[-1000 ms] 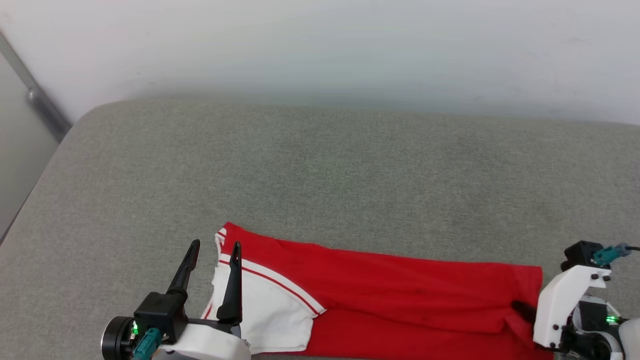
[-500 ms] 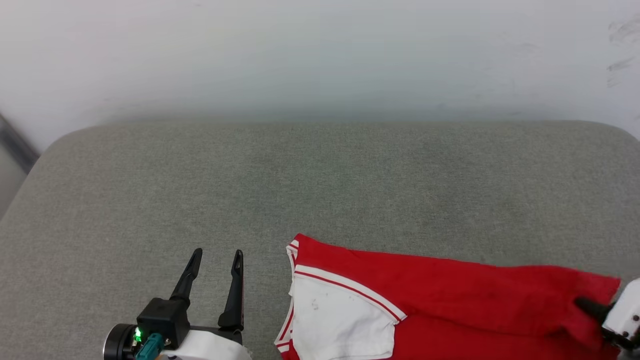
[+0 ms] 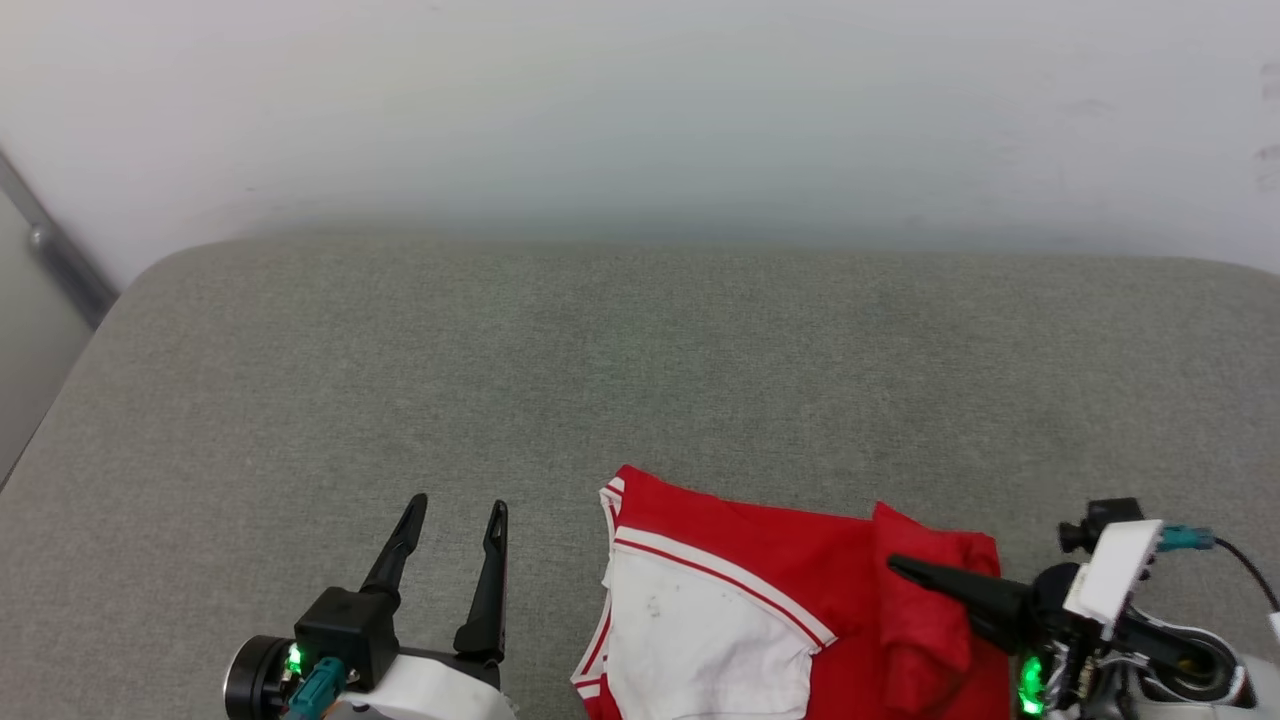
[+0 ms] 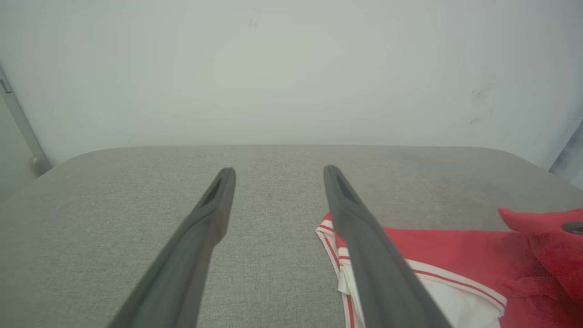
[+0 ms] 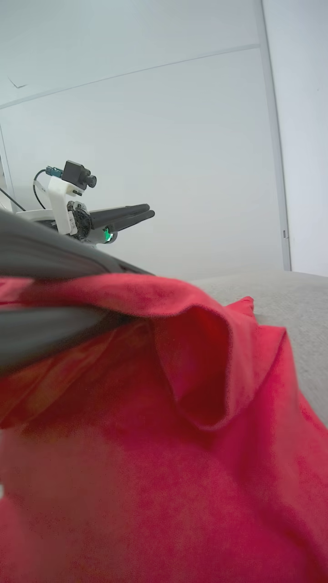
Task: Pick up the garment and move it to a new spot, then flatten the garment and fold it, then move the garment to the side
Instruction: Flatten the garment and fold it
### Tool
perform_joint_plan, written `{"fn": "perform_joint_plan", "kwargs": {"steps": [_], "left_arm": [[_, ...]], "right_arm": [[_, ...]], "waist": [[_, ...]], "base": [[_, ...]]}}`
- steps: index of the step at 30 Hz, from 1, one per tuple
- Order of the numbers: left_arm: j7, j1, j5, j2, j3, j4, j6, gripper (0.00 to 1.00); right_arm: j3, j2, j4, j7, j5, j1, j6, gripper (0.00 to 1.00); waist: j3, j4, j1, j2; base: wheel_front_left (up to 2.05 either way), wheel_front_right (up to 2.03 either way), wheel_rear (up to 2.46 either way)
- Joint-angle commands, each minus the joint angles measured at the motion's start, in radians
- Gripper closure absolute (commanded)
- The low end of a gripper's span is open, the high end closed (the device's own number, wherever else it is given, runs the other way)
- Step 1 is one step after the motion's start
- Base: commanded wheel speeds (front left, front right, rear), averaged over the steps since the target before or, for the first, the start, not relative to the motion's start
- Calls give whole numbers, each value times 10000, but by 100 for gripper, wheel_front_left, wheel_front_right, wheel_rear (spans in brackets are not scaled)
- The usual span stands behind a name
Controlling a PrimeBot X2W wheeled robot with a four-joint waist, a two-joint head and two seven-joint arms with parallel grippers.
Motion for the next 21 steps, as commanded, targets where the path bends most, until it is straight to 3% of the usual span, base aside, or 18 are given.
{"fn": "perform_joint_plan", "kwargs": {"steps": [1,7,10,14,15,16,21], "left_arm": [[-1,-138,38,-2,1,1,-5,0],[48,-413,85,-91,-242,38,-170,0],[60,-568,108,-172,-333,99,-232,0],[16,-758,55,-289,-426,197,-352,0],[-6,-772,42,-301,-432,226,-372,0],[-21,-787,36,-315,-438,262,-388,0],[-84,-783,0,-342,-407,369,-349,0]], "right_arm": [[226,21,83,-163,299,-154,-4,100],[3804,22,63,-2201,2445,-233,-6,100],[5268,18,-251,-3430,2891,-437,-4,100],[6520,18,-246,-5092,2343,-630,-4,97],[6738,17,-141,-5407,2177,-695,-4,57],[6952,16,-49,-5629,2057,-762,-4,0],[7727,-68,284,-6524,1015,-1105,-4,0]], "waist": [[27,102,-1,0],[287,614,-1,0],[467,869,-1,0],[662,1106,-1,0],[697,1134,-1,0],[720,1151,-1,0],[754,1056,-1,0]], "base": [[0,0,0],[0,0,0],[0,0,0],[0,0,0],[0,0,0],[0,0,0],[0,0,0]]}}
